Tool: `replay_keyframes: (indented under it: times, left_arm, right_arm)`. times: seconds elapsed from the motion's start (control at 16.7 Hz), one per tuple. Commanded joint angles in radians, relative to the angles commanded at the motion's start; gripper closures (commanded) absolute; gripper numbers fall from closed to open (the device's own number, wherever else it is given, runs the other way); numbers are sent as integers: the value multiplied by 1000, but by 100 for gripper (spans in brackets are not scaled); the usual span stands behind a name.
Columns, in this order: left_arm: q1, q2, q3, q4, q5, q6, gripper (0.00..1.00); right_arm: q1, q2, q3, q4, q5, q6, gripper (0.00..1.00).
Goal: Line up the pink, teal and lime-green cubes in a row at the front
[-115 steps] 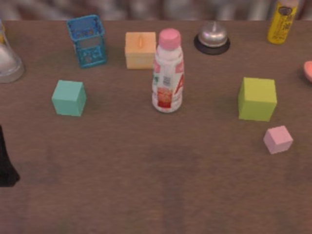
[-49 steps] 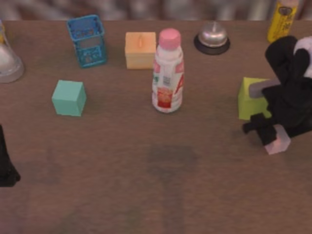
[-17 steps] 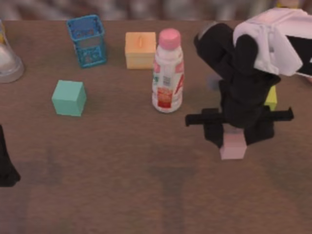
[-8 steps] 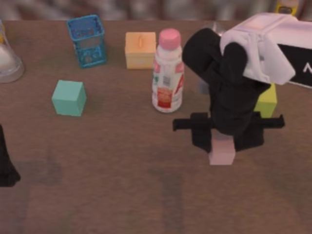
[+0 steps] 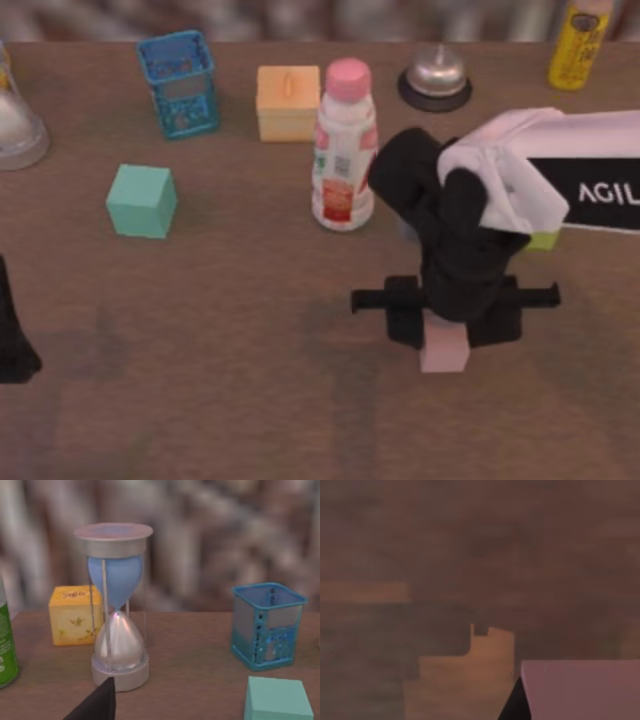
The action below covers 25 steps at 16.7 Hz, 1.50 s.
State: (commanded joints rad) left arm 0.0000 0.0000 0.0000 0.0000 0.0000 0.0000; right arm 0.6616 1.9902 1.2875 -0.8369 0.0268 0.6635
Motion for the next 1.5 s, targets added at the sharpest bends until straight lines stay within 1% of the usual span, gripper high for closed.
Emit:
replay_keyframes:
  times: [0.24,1.02,1.08,1.5]
  left_arm:
    - [0,0,0,0,0,0,0]
    - [0,0,0,0,0,0,0]
    - [0,0,0,0,0,0,0]
    - [0,0,0,0,0,0,0]
  right_arm:
    - [1,3,-5,7,0,0,100]
    - [1,3,-5,7,0,0,2]
    - [1,3,-5,7,0,0,0]
    - [1,3,-5,7,0,0,0]
